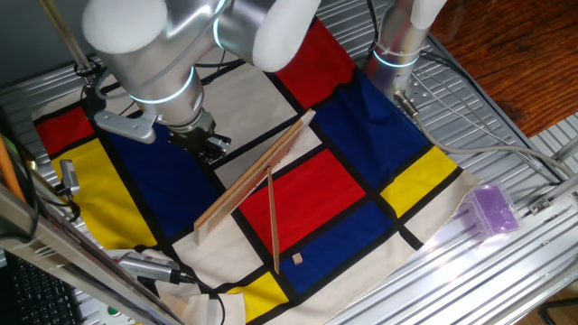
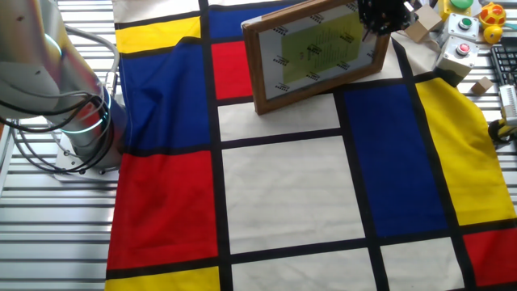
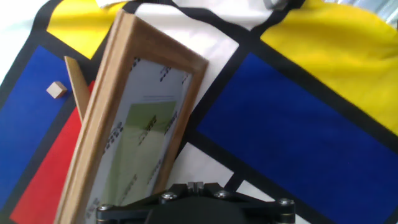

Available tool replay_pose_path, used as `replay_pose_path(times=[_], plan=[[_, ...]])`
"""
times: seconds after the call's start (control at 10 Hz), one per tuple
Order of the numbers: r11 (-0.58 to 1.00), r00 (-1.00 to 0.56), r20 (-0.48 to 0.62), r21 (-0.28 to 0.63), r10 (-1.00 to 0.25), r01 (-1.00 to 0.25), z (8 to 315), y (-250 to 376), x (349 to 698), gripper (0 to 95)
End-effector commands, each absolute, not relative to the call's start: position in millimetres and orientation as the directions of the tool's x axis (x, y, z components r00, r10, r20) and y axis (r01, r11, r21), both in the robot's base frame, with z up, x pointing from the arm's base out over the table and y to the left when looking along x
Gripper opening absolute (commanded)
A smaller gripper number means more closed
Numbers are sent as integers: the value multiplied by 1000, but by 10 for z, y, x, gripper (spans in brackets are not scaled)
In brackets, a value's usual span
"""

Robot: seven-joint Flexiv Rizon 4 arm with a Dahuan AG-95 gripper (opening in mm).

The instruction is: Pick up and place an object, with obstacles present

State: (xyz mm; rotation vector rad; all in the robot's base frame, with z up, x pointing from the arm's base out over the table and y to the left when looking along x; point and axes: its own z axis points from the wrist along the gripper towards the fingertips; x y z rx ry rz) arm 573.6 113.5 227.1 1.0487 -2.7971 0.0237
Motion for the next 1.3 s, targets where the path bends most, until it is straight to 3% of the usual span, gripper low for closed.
replay_pose_path(times=[0.1, 0.5, 1.3], plan=[[796, -789, 136, -6, -599, -606, 2267, 1141, 5753, 0], [859, -854, 135, -42, -502, -511, 2267, 1141, 5753, 0], [861, -861, 96, -46, -500, -506, 2267, 1141, 5753, 0]])
